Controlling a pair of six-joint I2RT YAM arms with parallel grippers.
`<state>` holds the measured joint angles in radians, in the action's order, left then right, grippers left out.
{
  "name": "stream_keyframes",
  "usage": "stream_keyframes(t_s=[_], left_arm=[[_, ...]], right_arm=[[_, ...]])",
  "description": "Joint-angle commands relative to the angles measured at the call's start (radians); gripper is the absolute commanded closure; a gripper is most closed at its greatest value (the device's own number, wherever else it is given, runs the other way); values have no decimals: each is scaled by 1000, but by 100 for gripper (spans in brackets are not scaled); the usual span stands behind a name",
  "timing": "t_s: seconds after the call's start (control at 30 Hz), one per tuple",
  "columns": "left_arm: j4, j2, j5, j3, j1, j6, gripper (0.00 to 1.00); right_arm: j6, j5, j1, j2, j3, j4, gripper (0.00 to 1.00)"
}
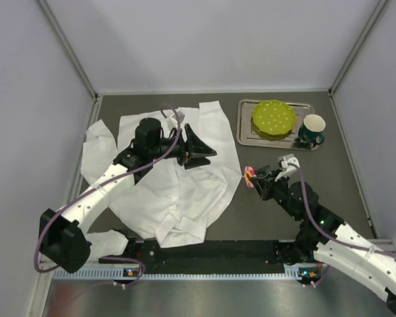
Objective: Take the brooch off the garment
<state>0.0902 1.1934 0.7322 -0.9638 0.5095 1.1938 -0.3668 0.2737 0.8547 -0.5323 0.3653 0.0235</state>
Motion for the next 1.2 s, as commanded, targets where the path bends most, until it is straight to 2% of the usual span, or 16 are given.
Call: stream_keyframes(t_s=[0.0,0.13,0.23,0.27,0.47,0.7,0.93,1.1,1.17], left_arm=[[-112,83,157,-53,6,-155,31],[28,113,99,-111,9,-363,29],[77,147,70,-141,9,-431,29],[77,155,65,-145,11,-434,29],[40,230,88,-177,11,-447,29],[59,293,93,-197,11,-508,29],[46,291,111,-171,11,-546,31],[59,281,113,-150,9,-573,32],[54,284,128,-145,12,-570,32]], right_arm=[[-230,-160,-133,167,-43,240,100],[-312,-260,-270,170,-55,299,100],[-354,-421,-394,141,-80,300,100],[-365,-497,-425,141,-86,300,100],[-471,-622,-588,196,-135,309,100],[-482,-643,-761,224,-141,345,100],[-420,-832,-916,75,-88,271,100],[-457,-1096,-1089,-38,-147,107,100],[-474,-1151,-1102,-83,-160,27,100]])
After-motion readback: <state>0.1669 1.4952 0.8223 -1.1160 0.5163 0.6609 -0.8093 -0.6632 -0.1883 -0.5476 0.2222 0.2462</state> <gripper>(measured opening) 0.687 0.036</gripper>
